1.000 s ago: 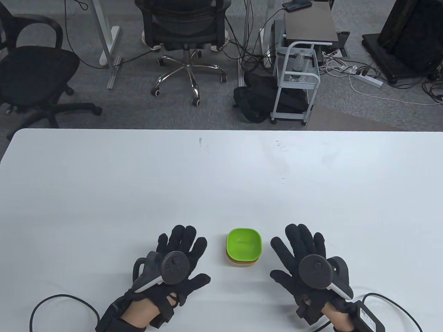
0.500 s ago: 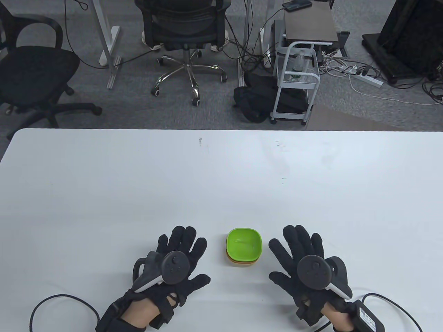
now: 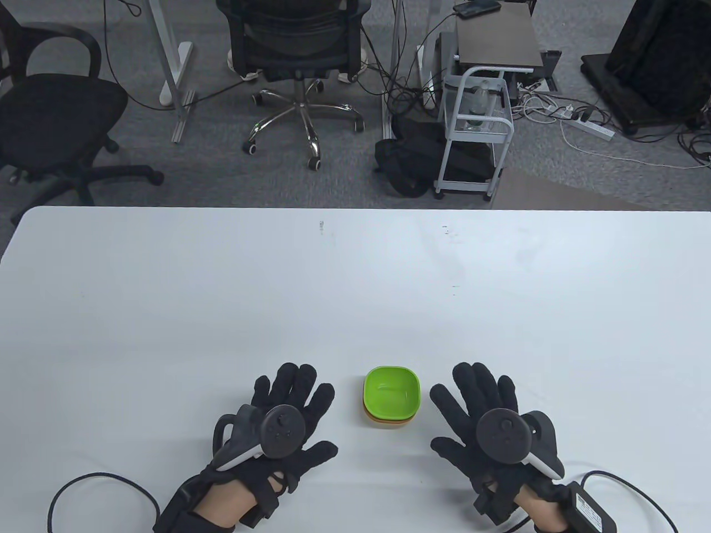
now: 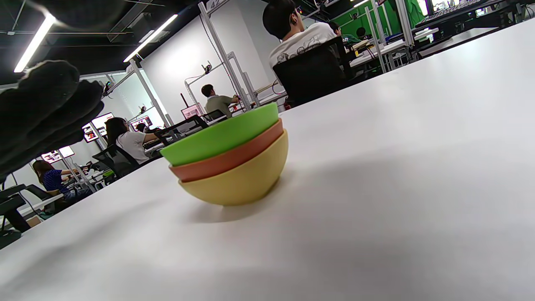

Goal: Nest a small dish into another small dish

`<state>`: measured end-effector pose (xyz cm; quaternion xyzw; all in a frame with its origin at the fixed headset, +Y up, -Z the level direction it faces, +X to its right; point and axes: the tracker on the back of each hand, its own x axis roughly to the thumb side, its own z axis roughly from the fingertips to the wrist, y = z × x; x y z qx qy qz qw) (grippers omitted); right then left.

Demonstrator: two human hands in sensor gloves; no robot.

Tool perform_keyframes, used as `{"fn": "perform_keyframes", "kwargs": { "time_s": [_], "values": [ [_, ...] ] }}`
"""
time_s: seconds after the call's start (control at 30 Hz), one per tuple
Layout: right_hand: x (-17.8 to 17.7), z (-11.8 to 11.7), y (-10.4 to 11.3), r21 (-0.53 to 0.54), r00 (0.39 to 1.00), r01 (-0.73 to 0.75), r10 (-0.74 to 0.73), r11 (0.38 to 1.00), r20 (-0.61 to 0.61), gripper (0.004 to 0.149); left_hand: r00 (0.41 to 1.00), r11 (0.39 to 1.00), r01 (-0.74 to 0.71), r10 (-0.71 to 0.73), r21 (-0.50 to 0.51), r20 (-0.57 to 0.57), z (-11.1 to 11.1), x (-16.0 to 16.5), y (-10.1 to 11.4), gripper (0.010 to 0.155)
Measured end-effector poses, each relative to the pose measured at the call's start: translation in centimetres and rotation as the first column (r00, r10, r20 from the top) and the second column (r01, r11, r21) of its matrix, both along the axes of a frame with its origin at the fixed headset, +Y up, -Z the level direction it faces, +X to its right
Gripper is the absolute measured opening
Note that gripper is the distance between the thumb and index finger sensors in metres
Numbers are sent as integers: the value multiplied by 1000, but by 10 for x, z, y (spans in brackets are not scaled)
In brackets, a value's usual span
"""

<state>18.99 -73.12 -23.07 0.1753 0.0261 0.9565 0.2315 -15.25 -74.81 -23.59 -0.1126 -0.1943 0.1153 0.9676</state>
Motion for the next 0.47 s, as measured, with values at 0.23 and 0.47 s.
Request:
{"fn": "perform_keyframes", "kwargs": {
  "time_s": [0.23,0.47],
  "values": [
    [2,0,2,6,1000,10,-10,1000,5,75,1000,1000,4,-4,-3,-1,0,0,0,84],
    [1,1,1,4,1000,2,-2,1000,0,75,1000,1000,4,-4,-9,0,1,1,-1,84]
  ]
}}
